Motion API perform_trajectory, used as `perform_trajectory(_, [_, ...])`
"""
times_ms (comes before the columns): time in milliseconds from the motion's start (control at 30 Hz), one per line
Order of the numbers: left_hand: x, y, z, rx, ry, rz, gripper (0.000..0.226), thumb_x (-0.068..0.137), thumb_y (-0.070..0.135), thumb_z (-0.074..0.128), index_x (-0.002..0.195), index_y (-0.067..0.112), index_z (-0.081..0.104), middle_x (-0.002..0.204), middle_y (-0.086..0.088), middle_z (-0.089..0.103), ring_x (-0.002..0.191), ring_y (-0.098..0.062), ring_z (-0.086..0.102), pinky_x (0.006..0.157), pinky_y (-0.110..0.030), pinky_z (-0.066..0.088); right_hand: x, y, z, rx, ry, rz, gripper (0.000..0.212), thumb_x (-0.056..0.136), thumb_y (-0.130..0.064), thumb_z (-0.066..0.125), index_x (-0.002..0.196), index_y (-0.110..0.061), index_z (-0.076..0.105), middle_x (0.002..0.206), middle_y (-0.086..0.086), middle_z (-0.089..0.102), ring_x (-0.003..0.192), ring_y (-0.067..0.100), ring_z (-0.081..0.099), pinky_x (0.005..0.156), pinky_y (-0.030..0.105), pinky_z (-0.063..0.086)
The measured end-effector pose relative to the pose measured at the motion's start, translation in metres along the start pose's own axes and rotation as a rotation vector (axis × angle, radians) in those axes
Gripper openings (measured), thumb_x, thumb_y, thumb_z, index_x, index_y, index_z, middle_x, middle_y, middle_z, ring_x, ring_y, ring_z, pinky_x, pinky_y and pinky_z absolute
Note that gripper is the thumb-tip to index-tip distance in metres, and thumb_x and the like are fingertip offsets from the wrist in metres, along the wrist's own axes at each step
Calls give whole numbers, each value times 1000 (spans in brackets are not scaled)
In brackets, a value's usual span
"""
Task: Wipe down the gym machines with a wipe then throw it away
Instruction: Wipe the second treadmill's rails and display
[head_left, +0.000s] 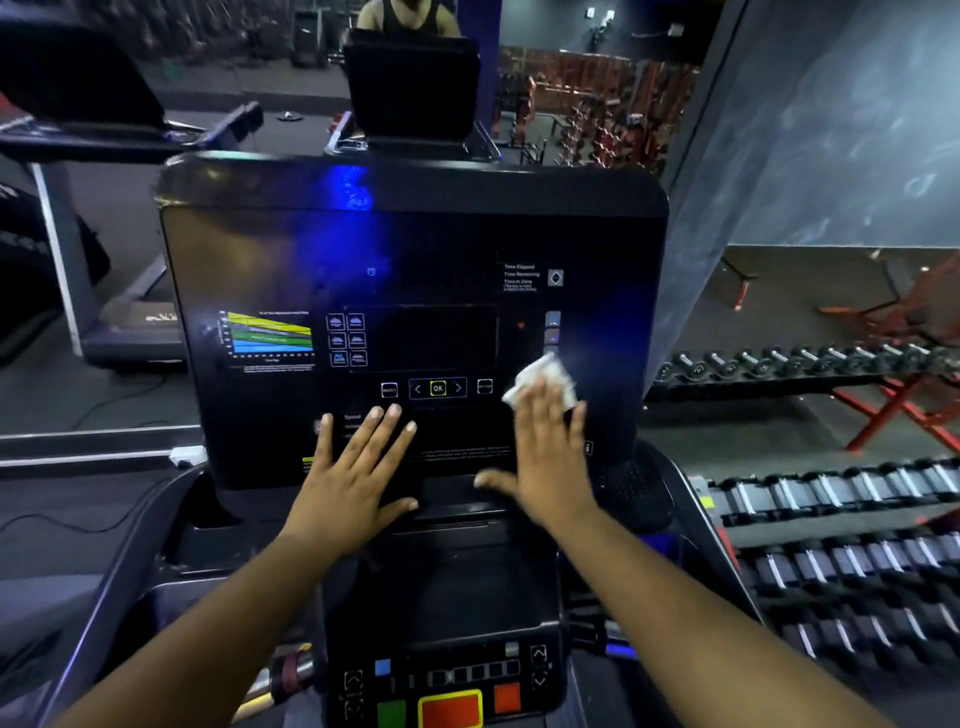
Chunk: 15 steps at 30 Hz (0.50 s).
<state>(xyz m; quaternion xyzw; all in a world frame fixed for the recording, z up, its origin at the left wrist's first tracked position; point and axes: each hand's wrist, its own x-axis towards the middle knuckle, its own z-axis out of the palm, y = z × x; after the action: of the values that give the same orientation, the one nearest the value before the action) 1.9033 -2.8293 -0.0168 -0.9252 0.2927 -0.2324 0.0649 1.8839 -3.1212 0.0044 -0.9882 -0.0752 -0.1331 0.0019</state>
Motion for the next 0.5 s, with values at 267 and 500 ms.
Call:
perform_trajectory(267, [-10,-30,-3,7,13,-43,92,90,71,38,164,19,18,172,-8,8,158,-27,13,121,-69,8,38,8,-27,-228,107,-224,126,74,-93,34,160,-15,-14,168,5,-13,156,25,-9,114,78,4])
perform_trajectory(500, [-12,-36,-4,-10,16,-39,94,90,73,38,164,18,19,172,-8,6,158,-25,11,122,-67,8,84,-30,-65,-135,142,-70,129,73,-95,28,160,-6,-8,165,12,-25,155,34,-14,118,70,-5])
